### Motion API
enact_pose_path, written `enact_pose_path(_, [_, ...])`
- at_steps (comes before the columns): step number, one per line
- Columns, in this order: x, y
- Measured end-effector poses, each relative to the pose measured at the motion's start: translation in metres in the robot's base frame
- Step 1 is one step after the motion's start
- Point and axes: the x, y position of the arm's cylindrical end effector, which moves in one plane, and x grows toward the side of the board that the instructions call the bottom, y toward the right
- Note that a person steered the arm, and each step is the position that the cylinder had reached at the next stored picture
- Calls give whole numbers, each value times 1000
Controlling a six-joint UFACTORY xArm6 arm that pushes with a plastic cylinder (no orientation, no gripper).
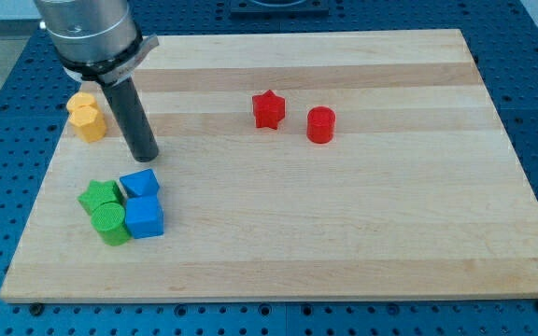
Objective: Push the blue triangle into the green circle
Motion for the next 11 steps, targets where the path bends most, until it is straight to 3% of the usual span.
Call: enact_pose_path(11, [62,-8])
